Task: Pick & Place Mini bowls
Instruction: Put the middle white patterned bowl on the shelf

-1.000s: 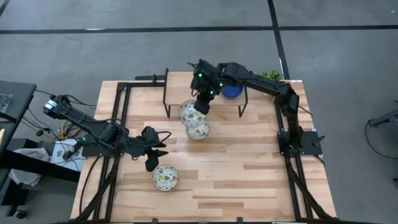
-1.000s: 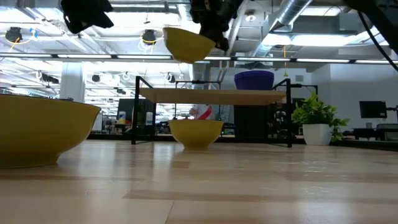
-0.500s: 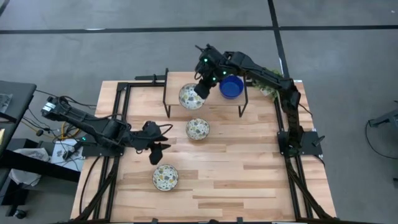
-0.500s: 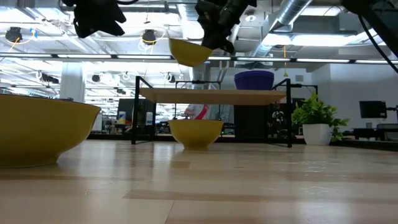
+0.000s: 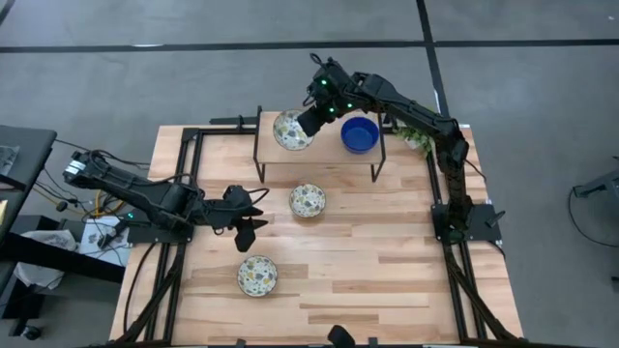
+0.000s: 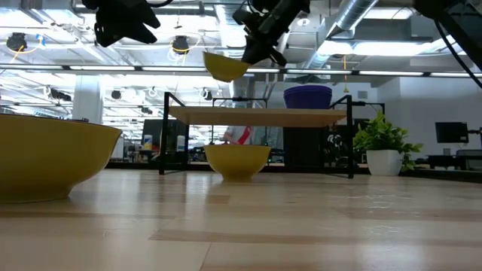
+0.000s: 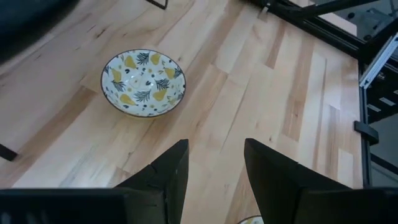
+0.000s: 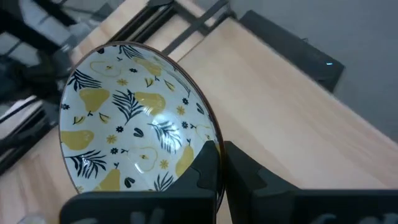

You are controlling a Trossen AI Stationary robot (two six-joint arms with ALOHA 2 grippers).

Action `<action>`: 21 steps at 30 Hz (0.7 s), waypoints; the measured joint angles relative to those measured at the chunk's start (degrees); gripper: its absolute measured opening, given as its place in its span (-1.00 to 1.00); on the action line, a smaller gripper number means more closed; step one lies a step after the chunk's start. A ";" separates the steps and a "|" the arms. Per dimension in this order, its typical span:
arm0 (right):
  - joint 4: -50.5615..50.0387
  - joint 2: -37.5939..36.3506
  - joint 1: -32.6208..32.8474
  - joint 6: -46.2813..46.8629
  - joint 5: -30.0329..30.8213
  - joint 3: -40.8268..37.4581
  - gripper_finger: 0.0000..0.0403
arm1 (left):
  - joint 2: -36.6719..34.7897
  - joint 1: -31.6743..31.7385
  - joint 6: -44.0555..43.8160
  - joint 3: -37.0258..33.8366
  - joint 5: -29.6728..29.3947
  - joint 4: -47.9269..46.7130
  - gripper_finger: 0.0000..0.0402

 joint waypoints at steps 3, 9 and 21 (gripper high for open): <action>0.28 0.67 0.18 0.27 1.23 0.03 -1.00 | 0.00 0.00 -0.01 0.00 0.00 0.11 -0.23; 0.55 5.17 1.37 0.73 1.05 -0.07 -1.00 | 0.02 -0.02 -0.03 0.00 0.00 0.44 -0.23; 0.56 5.78 -0.39 2.16 1.39 0.28 -1.00 | 0.02 -0.29 0.35 0.00 0.24 0.70 -0.23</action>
